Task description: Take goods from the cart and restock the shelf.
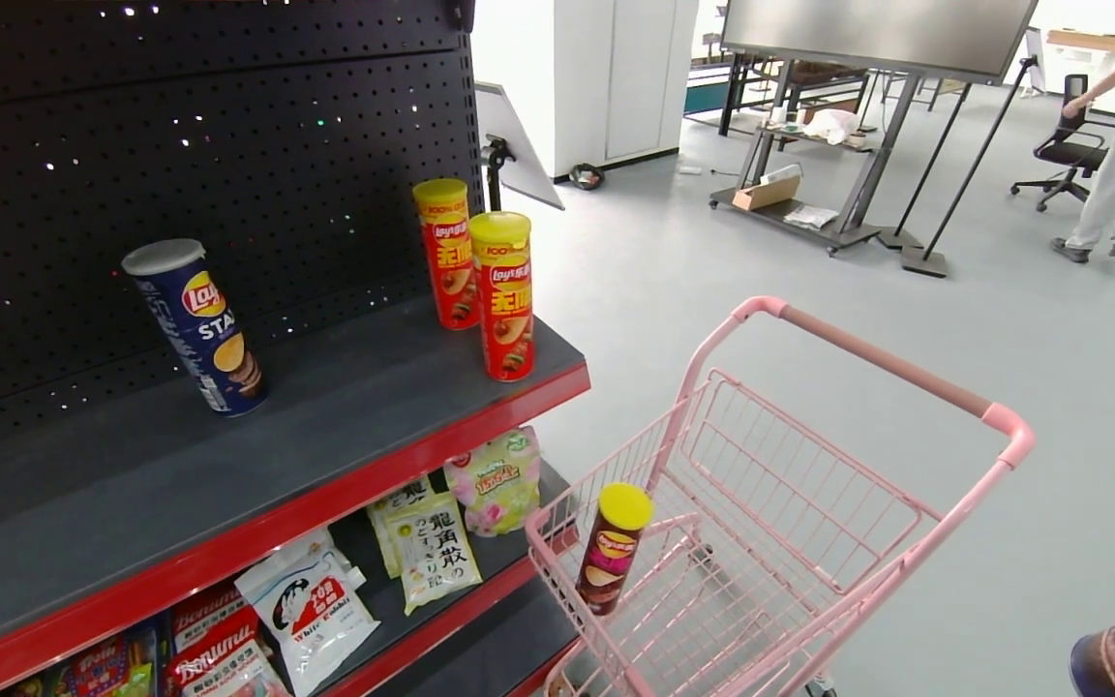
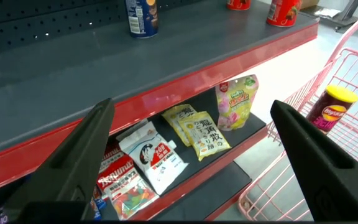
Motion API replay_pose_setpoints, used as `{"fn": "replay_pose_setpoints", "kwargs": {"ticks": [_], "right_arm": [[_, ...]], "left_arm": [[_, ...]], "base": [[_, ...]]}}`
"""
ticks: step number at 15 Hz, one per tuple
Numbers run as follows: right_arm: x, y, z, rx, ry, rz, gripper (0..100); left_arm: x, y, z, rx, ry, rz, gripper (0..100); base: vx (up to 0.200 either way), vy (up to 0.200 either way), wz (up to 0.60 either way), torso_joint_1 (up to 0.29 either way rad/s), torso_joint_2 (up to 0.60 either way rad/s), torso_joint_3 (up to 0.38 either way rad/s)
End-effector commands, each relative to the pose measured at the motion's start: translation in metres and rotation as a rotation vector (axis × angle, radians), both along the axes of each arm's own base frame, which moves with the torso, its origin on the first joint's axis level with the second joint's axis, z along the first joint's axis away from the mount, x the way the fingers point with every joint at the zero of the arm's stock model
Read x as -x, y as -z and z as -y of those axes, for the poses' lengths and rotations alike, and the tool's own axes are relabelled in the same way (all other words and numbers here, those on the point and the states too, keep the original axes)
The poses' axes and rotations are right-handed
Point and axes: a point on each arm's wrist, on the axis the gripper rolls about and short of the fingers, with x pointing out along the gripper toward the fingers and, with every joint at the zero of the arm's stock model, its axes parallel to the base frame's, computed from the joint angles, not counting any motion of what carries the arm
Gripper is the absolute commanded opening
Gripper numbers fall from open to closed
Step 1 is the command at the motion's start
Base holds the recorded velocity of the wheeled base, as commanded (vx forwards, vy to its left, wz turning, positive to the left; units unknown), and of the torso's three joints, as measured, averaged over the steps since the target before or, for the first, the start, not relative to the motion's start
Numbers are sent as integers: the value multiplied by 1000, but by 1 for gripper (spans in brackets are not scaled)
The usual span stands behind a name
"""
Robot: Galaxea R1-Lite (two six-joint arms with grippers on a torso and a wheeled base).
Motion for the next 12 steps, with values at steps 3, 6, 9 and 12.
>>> {"fn": "replay_pose_setpoints", "kwargs": {"ticks": [3, 6, 9, 12], "right_arm": [[1, 2, 0, 1, 1, 3, 0], [6, 2, 0, 2, 0, 24, 0], [13, 8, 1, 3, 3, 46, 0], [17, 11, 1, 5, 3, 63, 0]], "left_arm": [[0, 0, 0, 0, -1, 0, 100], [0, 0, 0, 0, -2, 0, 100], [0, 0, 0, 0, -2, 0, 100], [0, 0, 0, 0, -1, 0, 100]], "base": [[0, 0, 600, 6, -2, 2], [0, 0, 600, 7, 4, -1], [0, 0, 600, -1, 2, 1], [0, 0, 400, 2, 2, 2]]}}
